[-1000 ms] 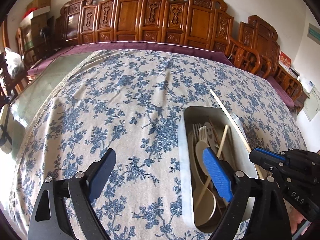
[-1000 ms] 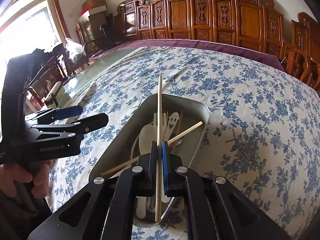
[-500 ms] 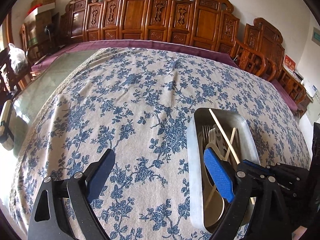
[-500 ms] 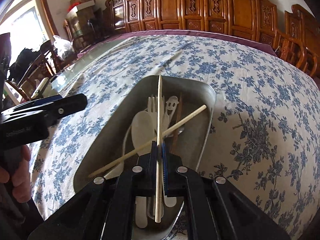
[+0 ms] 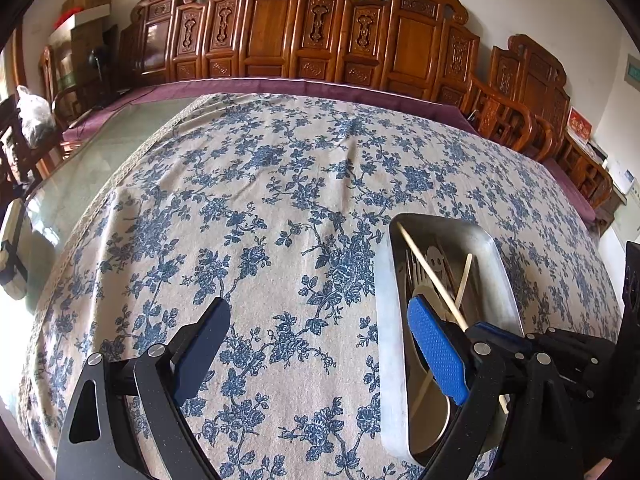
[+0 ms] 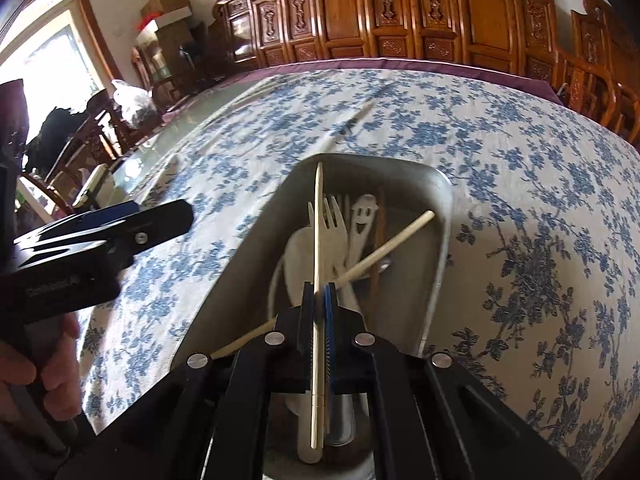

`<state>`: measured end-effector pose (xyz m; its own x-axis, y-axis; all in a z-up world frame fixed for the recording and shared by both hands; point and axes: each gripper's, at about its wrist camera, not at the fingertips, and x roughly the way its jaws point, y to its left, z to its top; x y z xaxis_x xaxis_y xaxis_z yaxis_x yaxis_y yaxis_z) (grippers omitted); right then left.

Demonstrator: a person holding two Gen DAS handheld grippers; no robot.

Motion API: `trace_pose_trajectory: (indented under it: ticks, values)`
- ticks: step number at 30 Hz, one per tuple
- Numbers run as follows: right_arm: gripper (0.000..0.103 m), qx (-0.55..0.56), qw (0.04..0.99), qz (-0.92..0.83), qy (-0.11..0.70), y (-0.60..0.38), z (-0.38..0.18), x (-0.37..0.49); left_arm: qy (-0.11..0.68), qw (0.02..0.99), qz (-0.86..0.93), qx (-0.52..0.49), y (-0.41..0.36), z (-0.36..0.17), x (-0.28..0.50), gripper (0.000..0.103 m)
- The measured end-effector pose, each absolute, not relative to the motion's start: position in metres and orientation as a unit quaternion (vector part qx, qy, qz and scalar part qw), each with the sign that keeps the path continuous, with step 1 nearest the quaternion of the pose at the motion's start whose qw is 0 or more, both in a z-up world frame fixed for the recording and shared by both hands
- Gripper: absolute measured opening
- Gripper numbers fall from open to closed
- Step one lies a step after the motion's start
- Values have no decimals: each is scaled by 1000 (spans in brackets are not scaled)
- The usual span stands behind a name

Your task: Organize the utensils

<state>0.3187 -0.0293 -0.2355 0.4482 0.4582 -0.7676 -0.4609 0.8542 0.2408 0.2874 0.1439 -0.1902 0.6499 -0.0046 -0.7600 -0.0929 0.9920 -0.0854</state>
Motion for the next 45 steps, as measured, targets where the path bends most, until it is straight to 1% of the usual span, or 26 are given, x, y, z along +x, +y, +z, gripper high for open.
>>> trace_pose_trajectory:
  ticks: [5, 6, 7, 9, 12, 13, 14, 18, 20, 21, 22, 24, 25, 28, 31, 32, 38, 45]
  values:
    - [7, -4, 850, 284, 443, -25, -232, 314, 417, 906, 25, -59, 145, -190, 287, 87]
    - [9, -8, 852, 283, 440, -25, -231, 313, 418, 906, 24, -59, 144, -190, 287, 87]
    - [18, -12, 854, 283, 436, -26, -230, 312, 418, 906, 24, -59, 144, -190, 287, 87]
    - [30, -16, 860, 281, 425, -30, -226, 310, 418, 906, 24, -57, 144, -190, 287, 87]
    - [32, -19, 869, 281, 407, -40, -217, 305, 417, 907, 25, -56, 143, -189, 286, 87]
    - [36, -21, 871, 280, 404, -42, -216, 304, 416, 907, 25, -56, 143, -188, 285, 87]
    - [43, -24, 875, 277, 397, -47, -212, 302, 415, 908, 25, -56, 142, -188, 284, 87]
    - [56, -31, 888, 262, 378, -65, -203, 294, 412, 909, 24, -54, 136, -184, 280, 87]
    - [65, -28, 892, 250, 375, -75, -200, 293, 409, 911, 21, -54, 131, -180, 277, 87]
    - [68, -27, 895, 243, 372, -80, -199, 292, 407, 912, 19, -53, 128, -178, 275, 87]
    - [73, -25, 898, 236, 370, -86, -198, 290, 405, 913, 17, -51, 126, -176, 273, 89]
    - [76, -26, 902, 226, 368, -95, -197, 286, 398, 916, 13, -42, 118, -170, 268, 90]
    - [82, -27, 903, 219, 368, -101, -196, 285, 395, 918, 12, -40, 114, -168, 266, 91]
    - [92, -22, 909, 202, 365, -115, -194, 279, 389, 921, 6, -35, 105, -160, 260, 91]
    - [99, -18, 912, 193, 363, -128, -191, 273, 382, 924, -2, -28, 95, -155, 251, 95]
    - [100, -17, 912, 192, 363, -131, -190, 272, 380, 925, -4, -25, 92, -154, 248, 95]
    - [100, -15, 911, 190, 364, -148, -182, 256, 375, 927, 1, 1, 69, -144, 221, 95]
    - [100, -14, 921, 167, 353, -168, -161, 225, 387, 922, 5, 13, 45, -136, 191, 95]
